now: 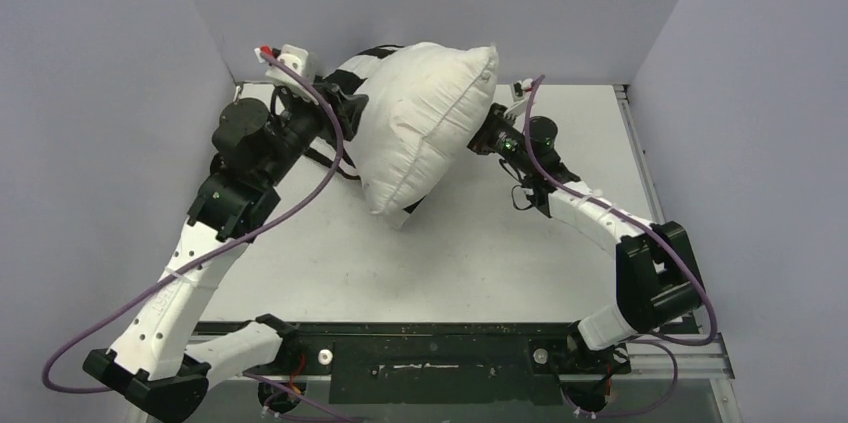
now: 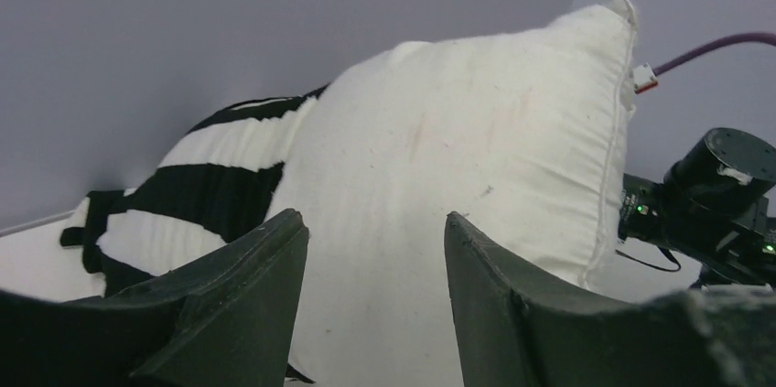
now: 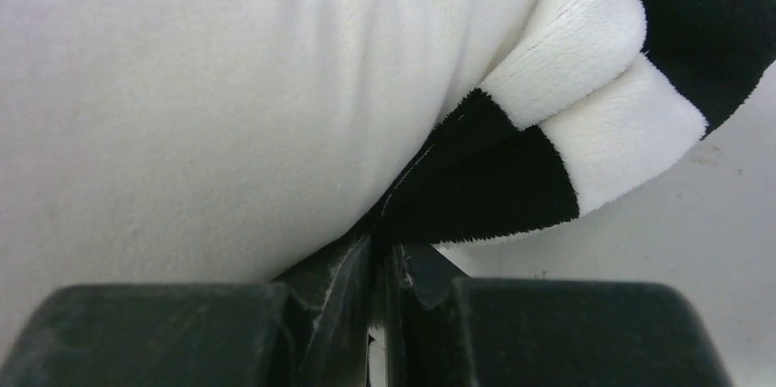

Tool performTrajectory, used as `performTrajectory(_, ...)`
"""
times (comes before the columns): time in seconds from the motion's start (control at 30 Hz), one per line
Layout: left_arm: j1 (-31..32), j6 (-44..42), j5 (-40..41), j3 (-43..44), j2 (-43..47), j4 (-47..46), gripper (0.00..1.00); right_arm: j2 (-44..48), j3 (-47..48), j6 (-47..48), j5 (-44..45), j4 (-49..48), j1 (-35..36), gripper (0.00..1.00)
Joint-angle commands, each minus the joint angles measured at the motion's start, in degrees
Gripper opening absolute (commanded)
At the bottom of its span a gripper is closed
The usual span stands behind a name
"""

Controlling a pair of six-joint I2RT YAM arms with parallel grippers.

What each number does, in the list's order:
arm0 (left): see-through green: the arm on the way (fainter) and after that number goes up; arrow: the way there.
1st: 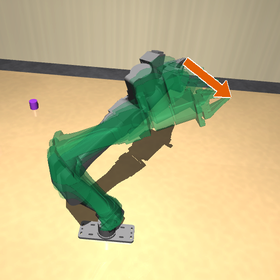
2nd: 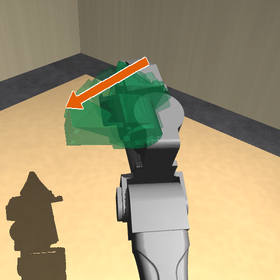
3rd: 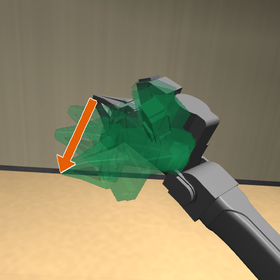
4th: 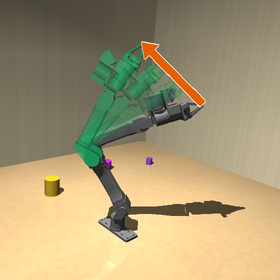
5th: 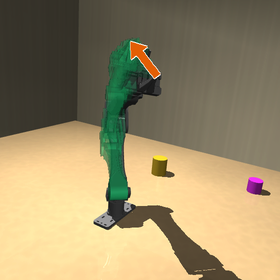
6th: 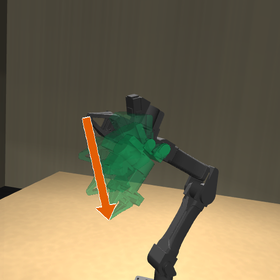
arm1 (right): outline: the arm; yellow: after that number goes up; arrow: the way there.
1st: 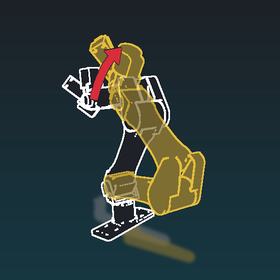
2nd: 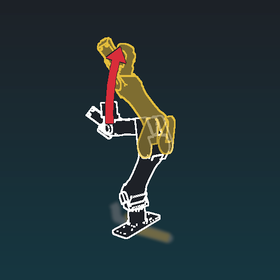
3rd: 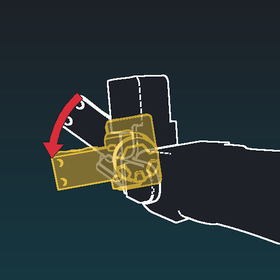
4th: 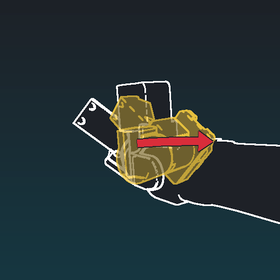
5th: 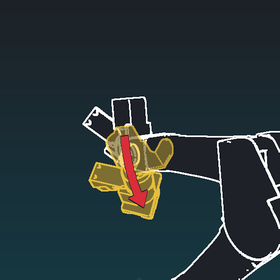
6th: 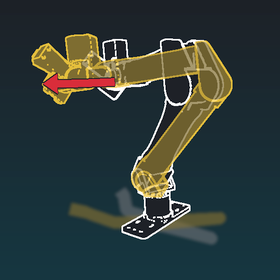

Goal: Put the pillow into the pillowcase
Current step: Stuff the pillow into the pillowcase.

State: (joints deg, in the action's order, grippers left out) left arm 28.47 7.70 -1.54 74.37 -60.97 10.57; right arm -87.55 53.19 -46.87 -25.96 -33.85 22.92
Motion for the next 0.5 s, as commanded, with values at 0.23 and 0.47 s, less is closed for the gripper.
performTrajectory(0.23,-1.9,4.3,11.2,14.4,-18.9,18.7,0.45,10.9,5.8,1.5,-5.5,4.9,-3.6,0.00)
performTrajectory(0.47,-9.2,10.8,9.7,10.8,-19.1,13.1,0.43,12.1,4.4,3.8,-6.1,6.1,-4.9,0.00)
